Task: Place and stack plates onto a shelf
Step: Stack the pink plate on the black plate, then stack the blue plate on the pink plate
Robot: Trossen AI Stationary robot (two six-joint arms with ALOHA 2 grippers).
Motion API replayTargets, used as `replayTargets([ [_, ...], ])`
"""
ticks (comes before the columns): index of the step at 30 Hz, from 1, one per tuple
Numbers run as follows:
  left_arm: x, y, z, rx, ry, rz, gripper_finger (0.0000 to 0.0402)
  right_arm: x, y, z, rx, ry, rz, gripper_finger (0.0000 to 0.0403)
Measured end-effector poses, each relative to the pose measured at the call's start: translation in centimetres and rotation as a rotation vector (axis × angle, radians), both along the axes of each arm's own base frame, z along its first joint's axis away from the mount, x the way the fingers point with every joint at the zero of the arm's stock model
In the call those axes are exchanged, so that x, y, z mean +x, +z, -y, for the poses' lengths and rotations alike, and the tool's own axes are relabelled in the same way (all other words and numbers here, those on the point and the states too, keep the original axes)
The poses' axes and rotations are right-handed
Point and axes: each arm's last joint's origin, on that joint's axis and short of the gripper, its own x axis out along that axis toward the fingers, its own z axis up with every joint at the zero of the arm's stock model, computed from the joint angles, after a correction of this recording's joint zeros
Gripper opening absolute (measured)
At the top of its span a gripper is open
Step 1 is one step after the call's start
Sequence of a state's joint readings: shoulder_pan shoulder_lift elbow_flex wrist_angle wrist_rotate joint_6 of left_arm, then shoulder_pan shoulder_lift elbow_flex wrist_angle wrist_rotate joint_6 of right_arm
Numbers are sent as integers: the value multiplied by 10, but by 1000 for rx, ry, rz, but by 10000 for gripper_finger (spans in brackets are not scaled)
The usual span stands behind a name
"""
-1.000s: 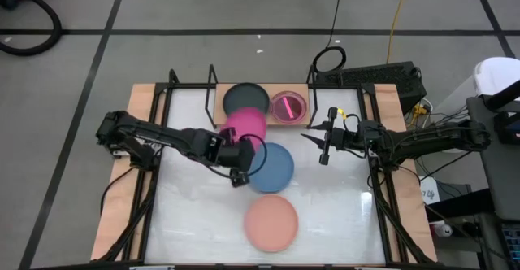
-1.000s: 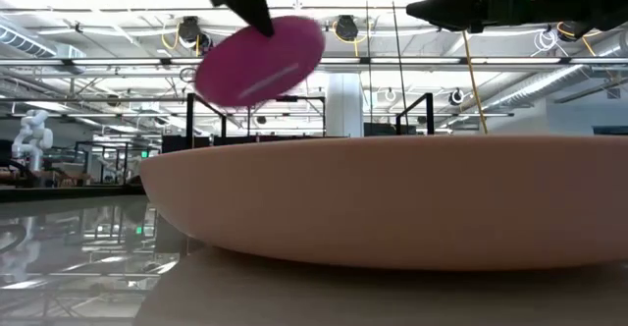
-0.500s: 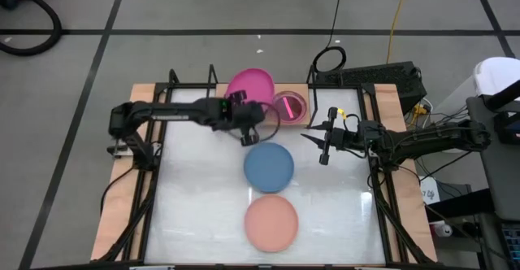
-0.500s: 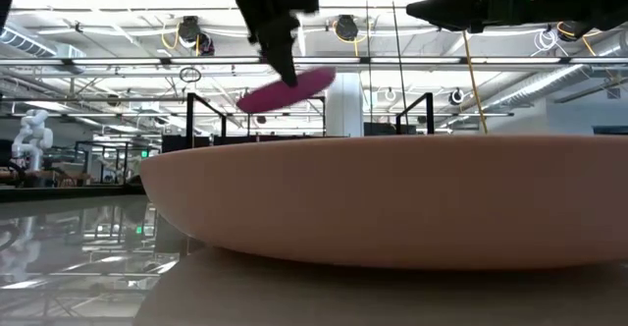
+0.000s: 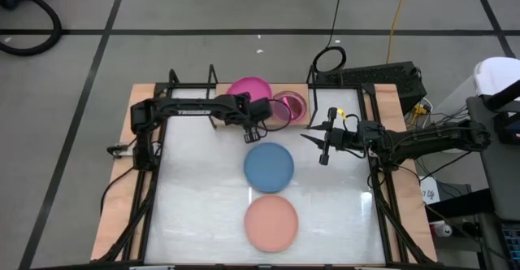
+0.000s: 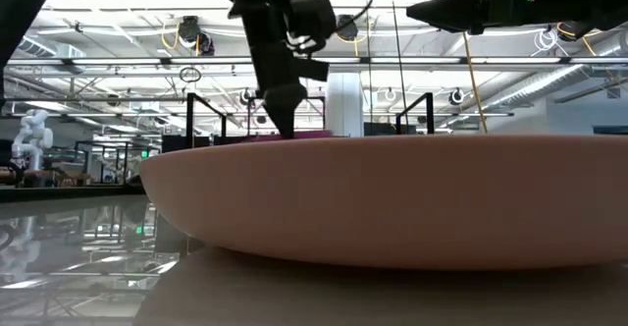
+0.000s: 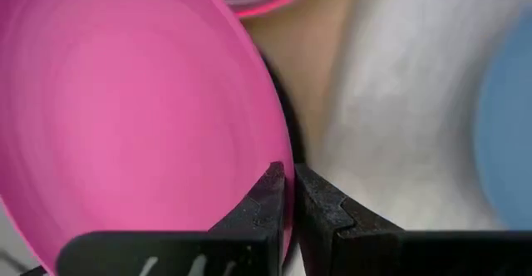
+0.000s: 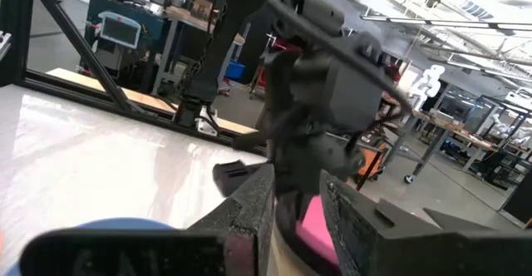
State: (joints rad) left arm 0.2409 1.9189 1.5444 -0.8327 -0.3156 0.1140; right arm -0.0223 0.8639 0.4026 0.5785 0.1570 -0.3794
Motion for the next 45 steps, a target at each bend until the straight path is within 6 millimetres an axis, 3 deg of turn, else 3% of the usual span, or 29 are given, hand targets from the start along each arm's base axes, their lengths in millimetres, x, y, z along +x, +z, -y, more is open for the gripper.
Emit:
replayTargets([
  [4,3,-8,0,-37,-16,-15,26,0,0,0,-2,0,-1,82],
  [14,2,-8,-1,-41,-6,-12,38,0,0,0,-2,-2,-1,82],
  [25,0,-5,-1,-11,12,-24,141,0,0,0,-2,-3,-3,82],
  [31,-13,29,8,-17,71,79,147,0,-1,0,-1,-3,-11,82],
  [39,-34,92,39,21,28,399,147,0,-4,0,0,-3,-38,82],
  [45,-55,88,61,38,-34,627,147,0,-11,-1,-13,6,-118,82],
])
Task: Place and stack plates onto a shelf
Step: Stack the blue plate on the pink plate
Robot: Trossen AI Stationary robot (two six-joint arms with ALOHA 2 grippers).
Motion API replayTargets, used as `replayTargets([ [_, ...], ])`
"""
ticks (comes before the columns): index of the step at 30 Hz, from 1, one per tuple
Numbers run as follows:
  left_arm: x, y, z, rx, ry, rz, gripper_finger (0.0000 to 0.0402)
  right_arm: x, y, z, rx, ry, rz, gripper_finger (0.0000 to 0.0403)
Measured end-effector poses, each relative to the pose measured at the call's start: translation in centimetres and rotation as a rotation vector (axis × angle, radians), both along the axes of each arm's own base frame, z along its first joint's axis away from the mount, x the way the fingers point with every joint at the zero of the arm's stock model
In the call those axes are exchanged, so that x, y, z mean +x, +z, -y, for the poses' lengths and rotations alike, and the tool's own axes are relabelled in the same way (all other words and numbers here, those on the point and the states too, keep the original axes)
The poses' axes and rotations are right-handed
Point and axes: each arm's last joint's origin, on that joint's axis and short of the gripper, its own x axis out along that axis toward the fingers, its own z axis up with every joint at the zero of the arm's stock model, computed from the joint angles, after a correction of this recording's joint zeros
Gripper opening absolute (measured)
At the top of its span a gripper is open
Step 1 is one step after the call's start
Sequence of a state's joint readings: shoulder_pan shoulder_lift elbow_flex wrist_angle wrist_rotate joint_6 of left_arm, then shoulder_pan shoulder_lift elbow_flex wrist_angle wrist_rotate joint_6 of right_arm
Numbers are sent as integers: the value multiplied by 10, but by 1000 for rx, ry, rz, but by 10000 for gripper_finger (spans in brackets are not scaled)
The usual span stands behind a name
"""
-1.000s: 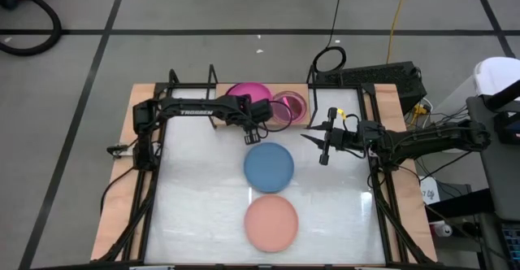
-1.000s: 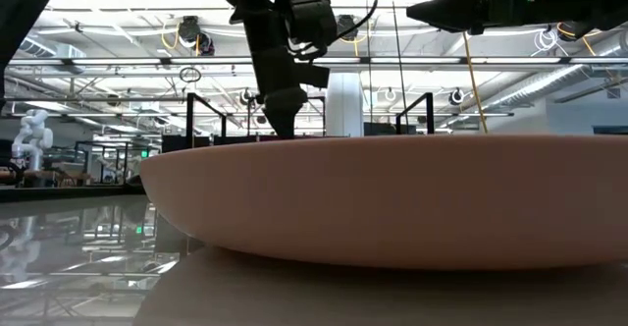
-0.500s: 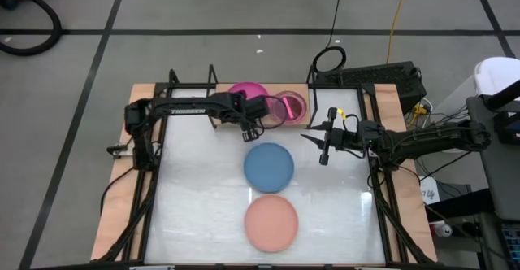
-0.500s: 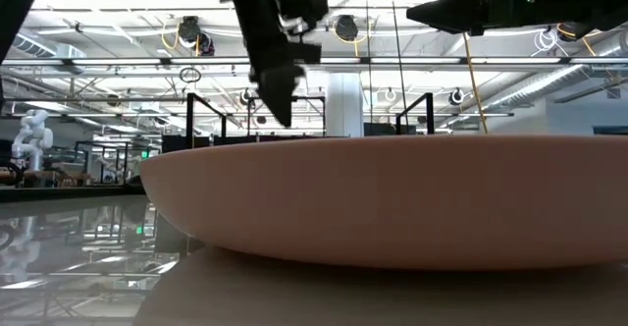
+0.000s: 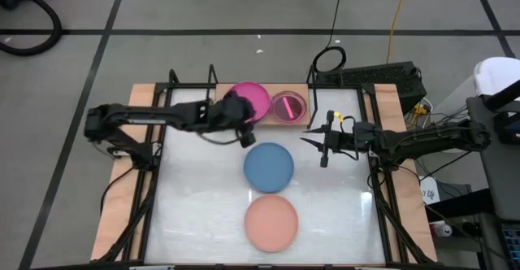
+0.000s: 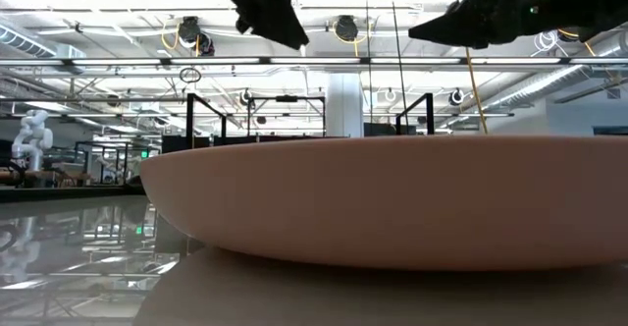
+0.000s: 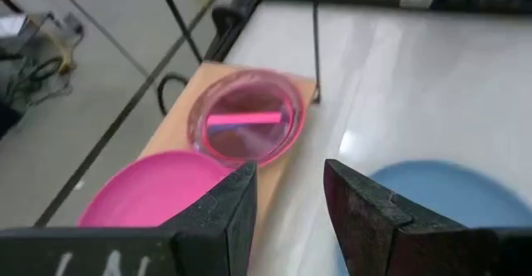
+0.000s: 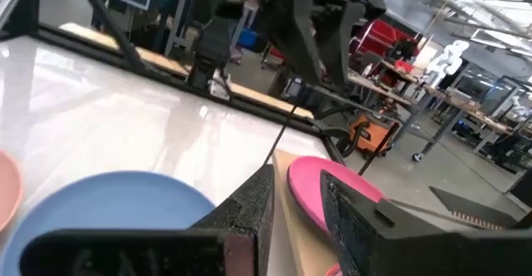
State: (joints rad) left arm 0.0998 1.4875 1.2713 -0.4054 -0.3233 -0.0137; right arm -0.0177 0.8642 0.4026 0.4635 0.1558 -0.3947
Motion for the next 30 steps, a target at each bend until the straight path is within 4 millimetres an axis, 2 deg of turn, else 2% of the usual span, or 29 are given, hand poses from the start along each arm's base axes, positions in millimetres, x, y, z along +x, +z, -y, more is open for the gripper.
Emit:
replayTargets([
  [6,-28,-20,12,-39,1,182,147,0,0,-1,26,0,-2,82],
  [11,-47,-35,17,-59,1,252,147,4,5,-1,35,2,-4,82],
  [13,-46,-38,17,-57,0,298,147,7,6,-1,35,2,-14,82],
  [17,-47,-47,17,-58,0,278,147,23,5,-1,50,3,-90,82],
  [24,-47,-53,17,-55,-2,256,147,52,-17,-8,8,88,-335,82],
  [30,-50,-61,17,-3,-26,221,147,58,-46,-21,-39,224,-518,87],
])
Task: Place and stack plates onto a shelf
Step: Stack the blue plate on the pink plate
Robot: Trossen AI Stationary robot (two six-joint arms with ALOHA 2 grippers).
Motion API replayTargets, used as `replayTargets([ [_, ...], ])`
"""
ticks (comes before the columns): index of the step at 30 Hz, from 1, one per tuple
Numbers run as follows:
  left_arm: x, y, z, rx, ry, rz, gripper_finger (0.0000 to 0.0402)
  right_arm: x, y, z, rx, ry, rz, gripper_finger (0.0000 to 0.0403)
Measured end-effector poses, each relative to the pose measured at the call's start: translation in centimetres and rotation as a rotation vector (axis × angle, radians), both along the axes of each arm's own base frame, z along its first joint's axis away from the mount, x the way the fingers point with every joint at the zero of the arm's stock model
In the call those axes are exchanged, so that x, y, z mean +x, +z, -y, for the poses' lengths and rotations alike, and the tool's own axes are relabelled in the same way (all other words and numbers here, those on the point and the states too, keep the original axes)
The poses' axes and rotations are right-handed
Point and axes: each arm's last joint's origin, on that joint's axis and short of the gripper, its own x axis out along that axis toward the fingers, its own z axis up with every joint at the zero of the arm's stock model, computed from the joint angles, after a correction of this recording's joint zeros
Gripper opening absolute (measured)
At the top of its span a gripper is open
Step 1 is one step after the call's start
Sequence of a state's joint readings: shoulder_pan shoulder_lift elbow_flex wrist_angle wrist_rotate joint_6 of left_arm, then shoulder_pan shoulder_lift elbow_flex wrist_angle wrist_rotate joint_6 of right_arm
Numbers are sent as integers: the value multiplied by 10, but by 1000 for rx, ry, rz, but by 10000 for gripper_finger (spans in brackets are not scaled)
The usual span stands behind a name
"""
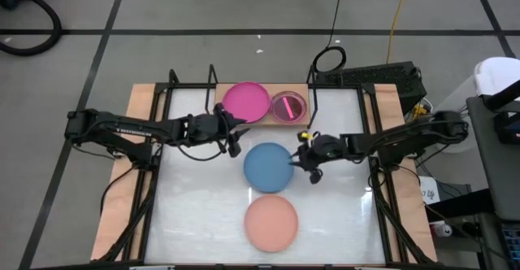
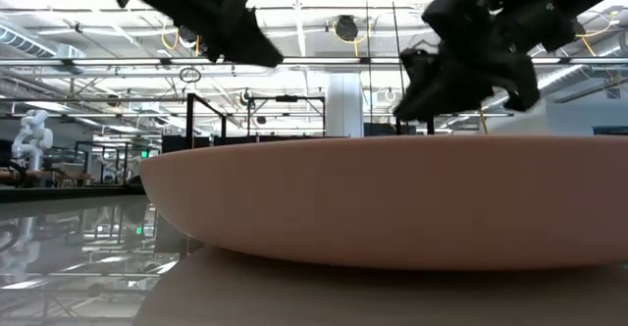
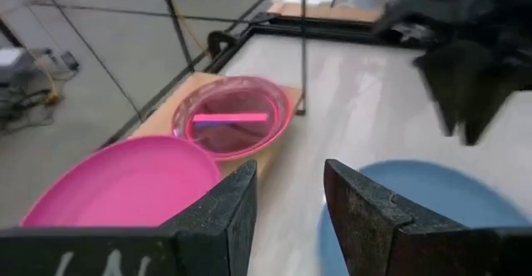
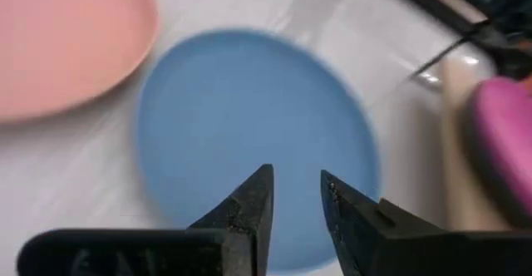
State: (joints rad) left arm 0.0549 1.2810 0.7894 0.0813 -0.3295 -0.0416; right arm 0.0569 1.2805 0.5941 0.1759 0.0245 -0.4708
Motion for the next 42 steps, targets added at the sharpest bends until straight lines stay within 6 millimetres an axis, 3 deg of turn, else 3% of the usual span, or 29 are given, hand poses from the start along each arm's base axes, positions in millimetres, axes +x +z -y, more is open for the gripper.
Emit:
replayTargets([
  [3,-10,-14,-6,3,65,1,147,-1,-10,-7,-22,41,-71,104],
  [11,-33,-23,-7,-28,78,176,147,-7,-20,-22,-36,101,-171,168],
  [16,-38,-23,-1,-46,-87,187,147,-6,-29,-27,-107,115,-212,188],
  [20,-37,-23,2,-65,-192,186,147,-3,-39,-30,-162,132,-240,189],
  [30,-37,-23,2,-93,-187,189,147,8,-60,-31,-269,133,-246,186],
  [37,-37,-24,2,-102,-182,188,147,10,-62,-31,-290,147,-239,183],
  [42,-37,-24,2,-105,-179,188,147,10,-62,-31,-290,148,-239,149],
])
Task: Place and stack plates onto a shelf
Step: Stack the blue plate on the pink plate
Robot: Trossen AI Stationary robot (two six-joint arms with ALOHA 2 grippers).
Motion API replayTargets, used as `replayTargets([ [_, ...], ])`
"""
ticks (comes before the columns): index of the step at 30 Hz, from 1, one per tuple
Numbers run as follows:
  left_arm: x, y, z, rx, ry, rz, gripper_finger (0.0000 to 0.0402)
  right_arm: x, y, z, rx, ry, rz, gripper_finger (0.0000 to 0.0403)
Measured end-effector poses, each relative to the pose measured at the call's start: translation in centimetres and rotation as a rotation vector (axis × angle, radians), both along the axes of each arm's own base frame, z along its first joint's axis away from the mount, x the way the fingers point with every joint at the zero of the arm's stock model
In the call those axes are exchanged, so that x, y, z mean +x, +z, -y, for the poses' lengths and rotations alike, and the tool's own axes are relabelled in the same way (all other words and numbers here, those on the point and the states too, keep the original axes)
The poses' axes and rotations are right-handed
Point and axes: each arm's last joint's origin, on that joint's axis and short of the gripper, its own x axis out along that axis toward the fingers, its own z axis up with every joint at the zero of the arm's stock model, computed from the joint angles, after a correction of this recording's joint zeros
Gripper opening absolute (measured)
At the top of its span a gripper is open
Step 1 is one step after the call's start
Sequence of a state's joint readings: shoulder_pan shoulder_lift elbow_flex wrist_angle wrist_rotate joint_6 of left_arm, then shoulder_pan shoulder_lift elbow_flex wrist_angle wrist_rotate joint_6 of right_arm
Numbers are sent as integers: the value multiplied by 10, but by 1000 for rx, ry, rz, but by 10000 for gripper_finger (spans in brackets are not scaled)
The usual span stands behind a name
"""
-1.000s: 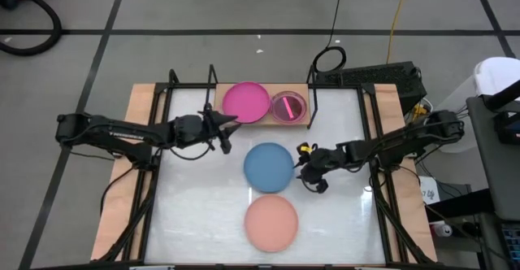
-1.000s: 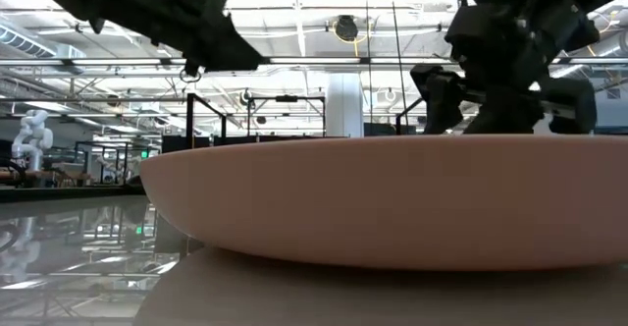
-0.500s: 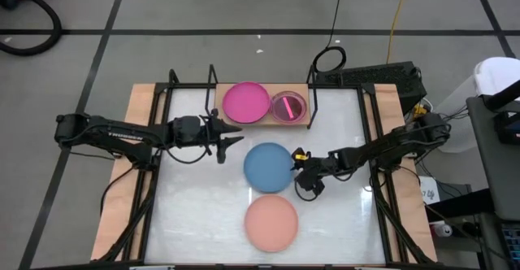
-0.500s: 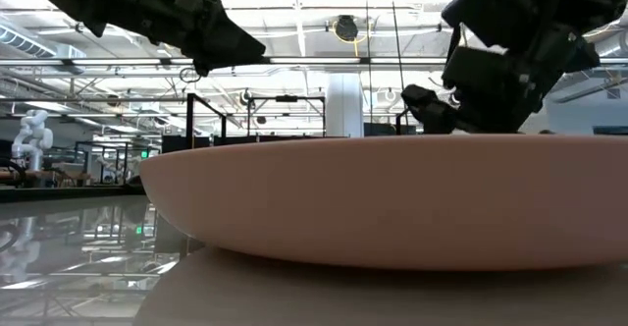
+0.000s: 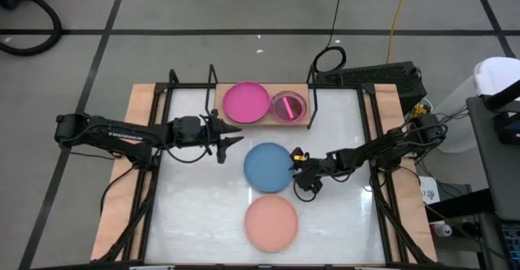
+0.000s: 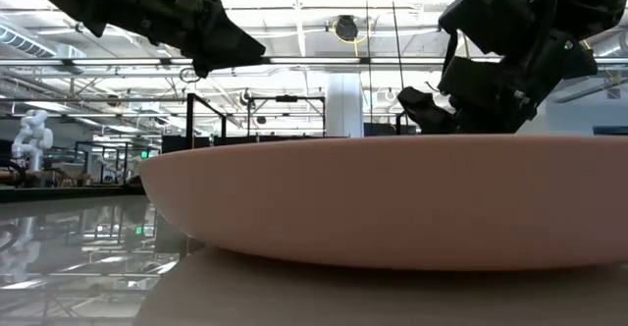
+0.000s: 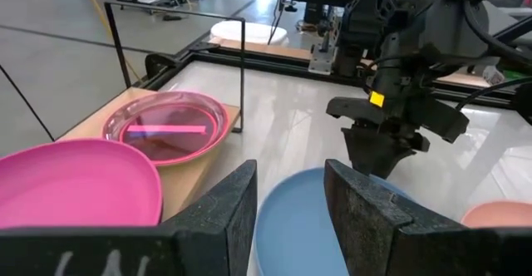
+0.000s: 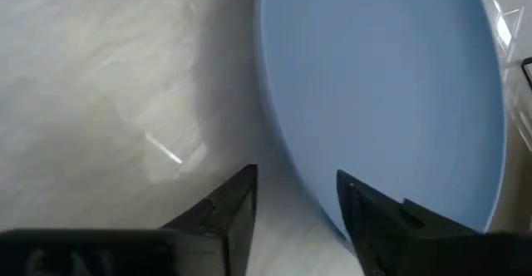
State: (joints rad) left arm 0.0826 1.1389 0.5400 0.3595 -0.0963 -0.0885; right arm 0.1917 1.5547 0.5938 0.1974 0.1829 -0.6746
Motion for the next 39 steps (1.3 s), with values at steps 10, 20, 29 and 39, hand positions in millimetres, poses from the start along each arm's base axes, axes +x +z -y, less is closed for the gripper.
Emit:
replayTargets([
  [10,0,-1,0,-19,5,-2,147,1,1,0,0,2,9,20],
  [20,0,-2,0,-22,6,-14,147,0,3,-3,7,12,20,3],
  [29,0,0,0,-27,17,6,147,32,45,-10,14,70,180,1],
  [39,-5,22,0,-56,32,154,147,60,81,43,-94,-33,291,1],
])
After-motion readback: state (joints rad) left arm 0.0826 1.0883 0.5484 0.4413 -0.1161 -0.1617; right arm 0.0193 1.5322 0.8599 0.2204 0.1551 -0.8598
